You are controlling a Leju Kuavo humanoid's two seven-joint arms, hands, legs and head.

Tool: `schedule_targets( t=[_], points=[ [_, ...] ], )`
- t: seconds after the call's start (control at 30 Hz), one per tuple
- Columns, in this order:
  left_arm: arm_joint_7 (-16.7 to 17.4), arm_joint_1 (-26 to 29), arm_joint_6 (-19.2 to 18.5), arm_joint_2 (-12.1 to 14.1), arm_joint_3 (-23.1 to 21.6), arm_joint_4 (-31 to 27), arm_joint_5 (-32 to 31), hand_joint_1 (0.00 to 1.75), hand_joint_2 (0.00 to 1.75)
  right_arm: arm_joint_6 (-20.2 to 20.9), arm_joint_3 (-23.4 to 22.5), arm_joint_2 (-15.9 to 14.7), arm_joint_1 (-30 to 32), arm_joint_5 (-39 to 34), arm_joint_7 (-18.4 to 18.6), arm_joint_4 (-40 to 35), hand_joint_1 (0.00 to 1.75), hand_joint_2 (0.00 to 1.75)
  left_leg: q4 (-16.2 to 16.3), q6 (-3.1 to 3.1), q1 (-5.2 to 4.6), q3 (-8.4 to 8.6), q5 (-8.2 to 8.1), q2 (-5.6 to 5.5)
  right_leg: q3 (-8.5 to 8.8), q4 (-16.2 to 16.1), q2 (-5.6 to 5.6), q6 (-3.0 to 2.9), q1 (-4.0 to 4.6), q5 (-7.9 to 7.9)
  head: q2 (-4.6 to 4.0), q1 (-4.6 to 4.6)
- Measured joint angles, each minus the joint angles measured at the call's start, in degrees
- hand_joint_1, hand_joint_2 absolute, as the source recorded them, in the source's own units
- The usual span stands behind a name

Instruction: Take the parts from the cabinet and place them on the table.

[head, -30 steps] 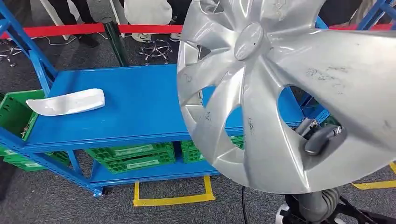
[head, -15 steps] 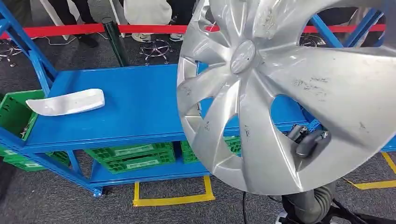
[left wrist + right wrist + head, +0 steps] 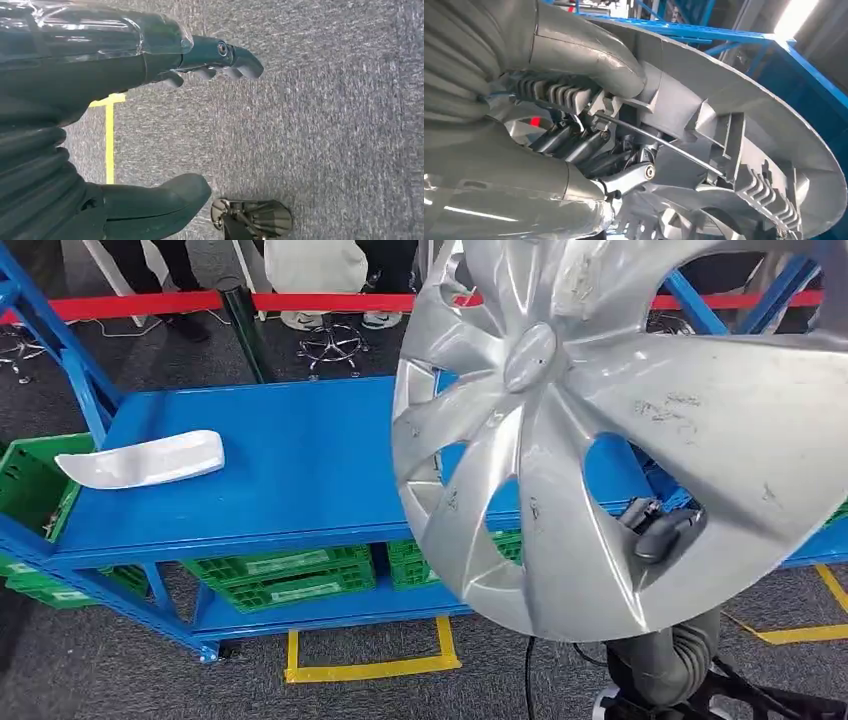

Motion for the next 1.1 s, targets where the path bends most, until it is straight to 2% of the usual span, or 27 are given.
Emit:
schedule_targets(
  t=[0.07,0.1,0.13,0.17,0.2,0.23,0.27,0.3,0.33,0.37,0.43,0.47,0.5,0.6,0.63,0.67,0.7,0.77,0.8,0.83,0.87,0.9,0.93,0.97,1.0,1.1],
  points=[
    [0.0,0.0,0.0,0.0,0.0,0.0,0.0,0.0,1.75,0.0,0.0,0.0,0.0,0.0,0.0,0.0,1.75,1.75,0.0,0.17,-0.02,-0.06,0.03,-0.03,0.03,-0.2,-0.03,0.3,-0.12,0.11,0.0,-0.07],
    [0.0,0.0,0.1,0.0,0.0,0.0,0.0,0.0,1.75,0.0,0.0,0.0,0.0,0.0,0.0,0.0,1.75,1.75,-0.4,0.45,0.1,-0.06,0.24,-0.06,0.08,-0.3,-0.06,0.51,-0.08,0.19,0.0,-0.18],
    [0.0,-0.1,0.1,-0.2,0.0,0.0,0.0,0.0,1.75,0.0,-0.2,0.0,0.0,0.0,0.0,0.0,1.75,1.75,-1.1,0.92,0.71,0.37,0.7,-0.06,-0.19,-0.1,0.33,0.73,-0.08,-0.34,0.0,-0.24],
    [0.0,-0.1,0.1,-0.3,0.0,0.0,0.0,0.0,1.75,0.0,-0.3,0.0,0.0,0.0,0.0,0.0,1.75,1.75,-1.2,1.12,0.76,0.52,1.09,-0.07,-0.48,1.3,1.3,1.03,-0.1,-1.53,0.0,0.0],
    [0.0,-0.2,0.1,-0.4,0.0,0.0,0.0,0.0,1.75,0.0,-0.4,0.0,0.0,0.0,0.0,0.0,1.75,1.75,-1.2,1.18,0.82,0.5,1.11,-0.11,-1.91,4.7,1.7,1.21,-0.23,-3.91,0.0,0.33],
    [0.1,-0.3,0.2,-0.4,0.0,0.0,-0.1,0.0,1.75,0.0,-0.4,-0.1,0.1,0.0,0.0,0.0,1.75,1.75,-1.2,1.18,0.79,0.5,1.11,-0.28,-3.94,9.6,1.83,1.41,-0.46,-6.45,0.0,0.79],
    [0.2,-0.3,0.2,-0.5,0.0,0.0,-0.2,0.0,1.75,0.0,-0.4,0.0,0.1,0.2,0.0,0.0,1.75,1.75,-1.2,1.18,0.75,0.48,1.11,-0.45,-5.87,14.0,1.87,1.57,-0.59,-8.22,0.0,0.81],
    [0.2,-0.3,0.3,-0.5,0.0,0.0,-0.2,0.0,1.75,0.0,-0.4,-0.1,0.2,0.4,0.3,0.0,1.75,1.75,-1.1,1.17,0.75,0.46,1.1,-0.64,-7.11,16.6,1.87,1.64,-0.63,-8.67,0.0,0.81],
    [0.4,-0.3,0.3,-0.5,0.0,0.0,-0.2,0.0,1.75,0.0,-0.5,-0.1,0.3,0.7,0.6,0.0,1.75,1.75,-1.1,1.15,0.76,0.5,1.08,-0.85,-7.23,16.8,1.87,1.65,-0.67,-7.64,0.0,0.85],
    [0.4,-0.3,0.3,-0.6,0.0,0.0,-0.2,0.0,1.75,-0.2,-0.5,-0.1,0.3,1.0,0.9,0.0,1.75,1.75,-1.0,1.08,0.76,0.52,1.03,-1.06,-6.41,14.7,1.87,1.59,-0.74,-5.33,0.0,0.92],
    [0.5,-0.3,0.3,-0.9,0.0,0.0,-0.2,0.0,1.75,-0.5,-0.5,-0.1,0.3,1.6,1.3,0.0,1.75,1.75,-0.7,0.61,0.77,0.63,0.68,-1.56,-2.6,5.5,1.89,1.17,-0.76,0.51,0.0,1.11],
    [0.5,-0.3,0.3,-0.9,0.1,0.0,-0.2,0.0,1.75,-0.6,-0.5,-0.1,0.3,1.7,1.4,0.0,1.75,1.75,-0.6,0.32,0.78,0.58,0.49,-1.66,-1.08,2.5,1.98,0.8,-0.71,0.47,0.0,1.27],
    [0.5,-0.4,0.3,-1.0,0.1,0.0,-0.1,0.0,1.75,-0.7,-0.5,-0.1,0.2,1.8,1.6,0.0,1.75,1.75,-0.3,0.13,0.51,0.33,0.42,-1.87,-0.51,1.6,2.14,0.47,-0.42,0.64,0.0,1.27],
    [0.5,-0.3,0.2,-1.0,0.6,0.0,-0.1,0.0,1.75,-1.5,-0.7,-0.1,0.2,2.1,2.0,-0.1,1.75,1.75,-0.3,-0.66,0.69,0.09,0.86,-1.76,-0.7,1.3,2.17,0.1,-0.29,0.59,0.0,1.05],
    [0.6,-0.3,0.2,-1.0,0.9,0.0,-0.1,0.0,1.75,-1.9,-0.9,-0.1,0.2,2.3,2.2,-0.1,1.75,1.75,0.0,-1.14,0.59,-0.29,0.08,-1.57,-0.48,0.0,2.03,-0.22,-0.82,0.62,0.0,1.09],
    [0.6,-0.3,0.1,-1.0,1.0,0.0,-0.1,0.0,1.75,-2.3,-1.0,0.0,0.3,2.5,2.6,-0.1,1.75,1.75,0.9,-1.52,0.72,-0.68,-1.33,-0.86,-0.62,-0.1,2.02,-0.75,-0.85,0.92,0.0,0.74],
    [0.7,-0.3,0.0,-1.0,1.0,0.0,-0.1,0.0,1.75,-2.8,-1.2,-0.1,0.4,3.1,3.0,-0.2,1.75,1.75,3.8,-1.73,0.9,-1.75,-3.77,-0.74,-0.88,-0.1,1.99,-1.09,-0.85,1.13,0.0,0.11],
    [1.0,-0.3,-0.3,-0.9,1.0,0.1,-0.5,0.0,1.75,-4.1,-1.5,-0.1,0.9,4.2,4.1,-0.3,1.75,1.75,12.8,-2.17,1.42,-5.05,-8.48,-0.77,-1.46,-0.1,1.82,-1.4,-0.7,1.44,0.0,-0.53],
    [1.0,-0.3,-0.3,-0.8,1.1,0.1,-0.6,0.0,1.75,-4.5,-1.5,-0.2,1.1,4.5,4.5,-0.3,1.75,1.75,16.4,-2.38,1.58,-6.37,-9.67,-0.8,-1.87,0.1,1.76,-1.43,-0.63,1.67,0.0,-0.55],
    [1.0,-0.3,-0.3,-0.7,1.3,0.1,-0.6,0.0,1.75,-4.8,-1.5,-0.4,1.3,4.8,4.9,-0.3,1.75,1.75,17.0,-2.49,1.71,-6.36,-9.22,-0.8,-2.28,0.3,1.76,-1.41,-0.62,1.84,0.0,-0.63],
    [0.9,-0.3,-0.3,-0.6,1.4,0.1,-0.5,0.0,1.75,-5.1,-1.5,-0.4,1.4,4.9,5.0,-0.4,1.75,1.75,15.0,-2.54,1.75,-4.97,-7.46,-0.79,-2.72,0.6,1.77,-1.28,-0.62,2.0,0.0,-0.76],
    [0.8,-0.4,-0.3,-0.5,1.4,0.1,-0.5,0.0,1.75,-5.2,-1.5,-0.4,1.6,5.0,5.2,-0.4,1.75,1.75,11.1,-2.53,1.76,-2.72,-5.16,-0.78,-3.1,0.9,1.78,-1.14,-0.64,2.11,0.0,-0.94],
    [0.6,-0.4,-0.3,-0.3,1.4,0.1,-0.5,0.0,1.75,-5.4,-1.5,-0.5,1.7,5.3,5.4,-0.5,1.75,1.75,5.6,-2.43,1.81,0.5,-2.73,-0.78,-3.38,1.2,1.79,-0.92,-0.67,2.25,0.0,-1.09],
    [0.5,-0.5,-0.3,-0.2,1.4,0.1,-0.5,0.0,1.75,-5.5,-1.5,-0.6,1.6,5.4,5.5,-0.7,1.75,1.75,0.5,-2.32,1.85,3.14,-2.36,-0.91,-3.61,1.6,1.76,-0.7,-0.64,2.39,0.0,-1.2],
    [0.5,-0.7,-0.3,-0.2,1.5,0.1,-0.5,0.0,1.75,-5.5,-1.6,-0.7,1.6,5.5,5.5,-1.0,1.75,1.75,-0.5,-2.17,1.55,3.73,-2.58,-1.16,-3.96,1.7,1.8,-0.26,-0.42,2.68,0.0,-1.27],
    [0.3,-0.7,-0.3,-0.2,1.9,0.1,-0.5,0.0,1.75,-5.5,-1.6,-0.9,1.2,5.8,5.6,-1.2,1.75,1.75,-0.2,-1.36,1.25,2.65,-1.72,-1.37,-4.05,1.3,1.78,0.81,-0.57,3.94,0.0,-1.07]
  ],
)
